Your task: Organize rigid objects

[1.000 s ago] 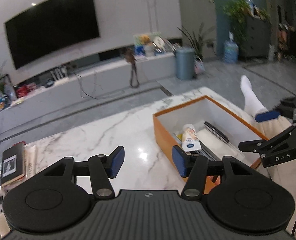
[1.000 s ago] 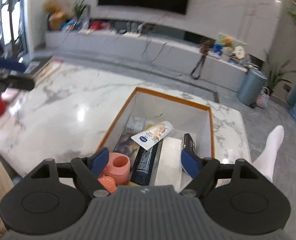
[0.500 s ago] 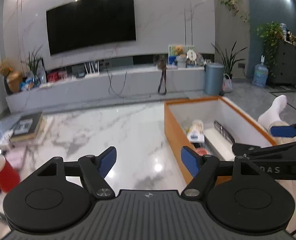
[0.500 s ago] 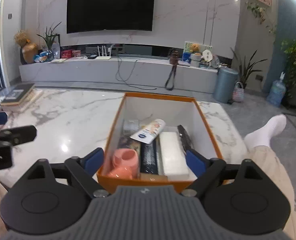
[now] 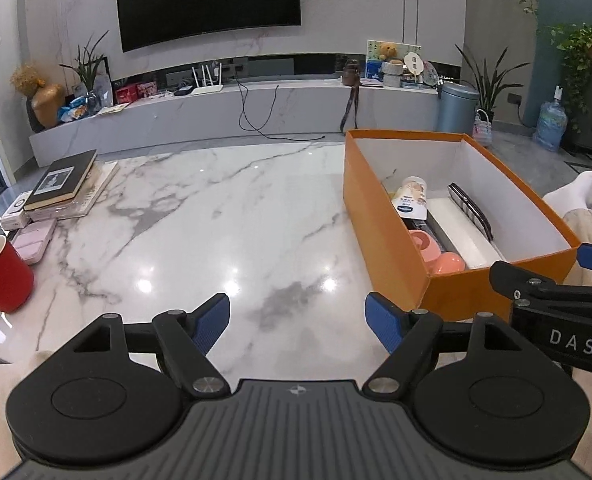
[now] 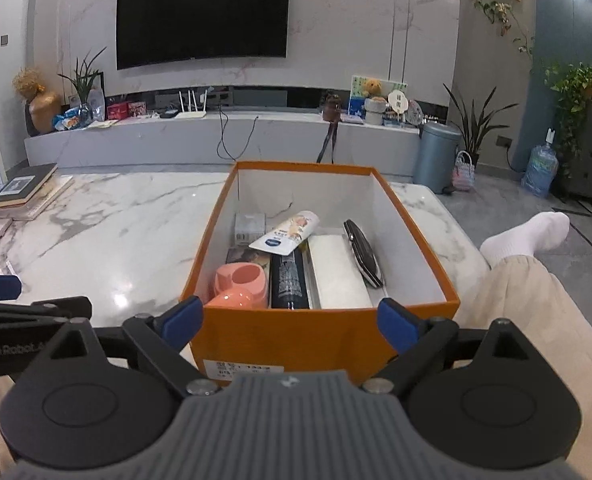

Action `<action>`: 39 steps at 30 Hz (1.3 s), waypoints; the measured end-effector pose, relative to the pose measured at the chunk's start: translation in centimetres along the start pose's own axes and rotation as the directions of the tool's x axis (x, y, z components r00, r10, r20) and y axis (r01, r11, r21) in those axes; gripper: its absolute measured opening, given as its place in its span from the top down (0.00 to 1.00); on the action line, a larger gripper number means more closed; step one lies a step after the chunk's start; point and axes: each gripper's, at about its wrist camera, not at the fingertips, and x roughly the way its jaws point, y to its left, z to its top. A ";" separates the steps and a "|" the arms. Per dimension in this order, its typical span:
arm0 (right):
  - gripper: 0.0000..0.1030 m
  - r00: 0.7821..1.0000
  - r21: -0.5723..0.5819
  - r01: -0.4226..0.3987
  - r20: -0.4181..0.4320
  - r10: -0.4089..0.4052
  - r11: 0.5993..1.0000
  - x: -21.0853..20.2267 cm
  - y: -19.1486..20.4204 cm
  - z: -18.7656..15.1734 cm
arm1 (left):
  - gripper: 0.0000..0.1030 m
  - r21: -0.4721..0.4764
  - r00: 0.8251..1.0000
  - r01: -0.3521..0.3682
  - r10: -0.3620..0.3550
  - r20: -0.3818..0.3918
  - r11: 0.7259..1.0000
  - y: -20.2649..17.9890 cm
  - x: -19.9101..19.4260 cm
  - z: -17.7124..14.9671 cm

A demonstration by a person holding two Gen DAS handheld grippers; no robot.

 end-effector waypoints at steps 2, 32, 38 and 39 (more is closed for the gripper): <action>0.10 1.000 0.006 0.002 0.009 -0.002 1.000 -0.1 0.0 -0.1 | 0.12 0.003 1.000 -0.009 0.009 0.004 1.000 -0.1 -0.1 -0.1; 0.10 1.000 0.009 -0.003 -0.018 0.003 1.000 -0.2 0.5 0.0 | 0.12 0.005 0.999 -0.034 0.034 0.029 0.999 -0.4 -1.4 0.4; 0.09 1.000 0.010 -0.005 -0.023 0.005 1.000 -0.3 0.5 -0.1 | 0.12 0.016 0.999 -0.034 0.034 0.040 0.999 -0.6 -1.7 0.5; 0.09 1.000 0.010 -0.005 -0.023 0.005 1.000 -0.3 0.5 -0.1 | 0.12 0.014 0.999 -0.033 0.033 0.041 0.999 -0.6 -1.7 0.6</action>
